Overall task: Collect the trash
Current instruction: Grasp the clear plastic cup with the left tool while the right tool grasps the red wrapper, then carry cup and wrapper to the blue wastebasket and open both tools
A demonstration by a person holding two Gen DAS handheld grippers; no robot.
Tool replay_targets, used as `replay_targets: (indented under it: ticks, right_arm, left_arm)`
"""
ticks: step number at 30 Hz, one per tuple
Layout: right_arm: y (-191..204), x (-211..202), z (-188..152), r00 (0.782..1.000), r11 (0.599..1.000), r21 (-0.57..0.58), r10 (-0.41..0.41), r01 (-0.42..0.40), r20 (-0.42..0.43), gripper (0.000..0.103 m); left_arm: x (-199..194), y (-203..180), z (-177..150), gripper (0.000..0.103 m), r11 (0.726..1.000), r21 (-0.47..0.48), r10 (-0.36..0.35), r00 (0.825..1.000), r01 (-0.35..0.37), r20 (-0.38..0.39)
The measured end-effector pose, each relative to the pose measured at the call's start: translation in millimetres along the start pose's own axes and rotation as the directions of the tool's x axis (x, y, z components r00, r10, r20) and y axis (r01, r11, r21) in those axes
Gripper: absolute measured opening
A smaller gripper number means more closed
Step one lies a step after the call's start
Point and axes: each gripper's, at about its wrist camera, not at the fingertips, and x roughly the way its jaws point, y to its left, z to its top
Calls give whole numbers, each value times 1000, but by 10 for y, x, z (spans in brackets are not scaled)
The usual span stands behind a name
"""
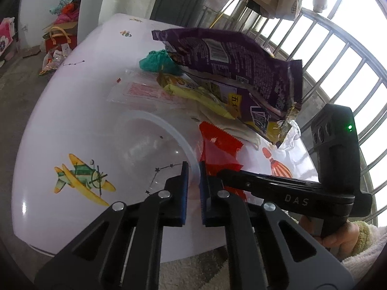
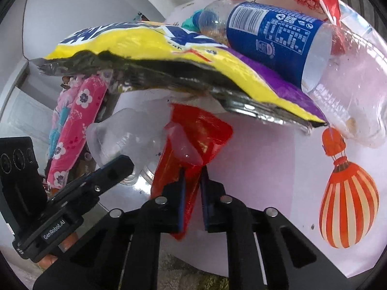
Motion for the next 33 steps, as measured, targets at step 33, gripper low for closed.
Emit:
replay_targets:
  ticks: [33]
  right_arm:
    - [-3416, -2759, -906, 735, 558, 825, -598, 94, 321, 6]
  left_arm:
    - [1835, -4205, 259, 4, 707, 386, -328, 758, 592, -564]
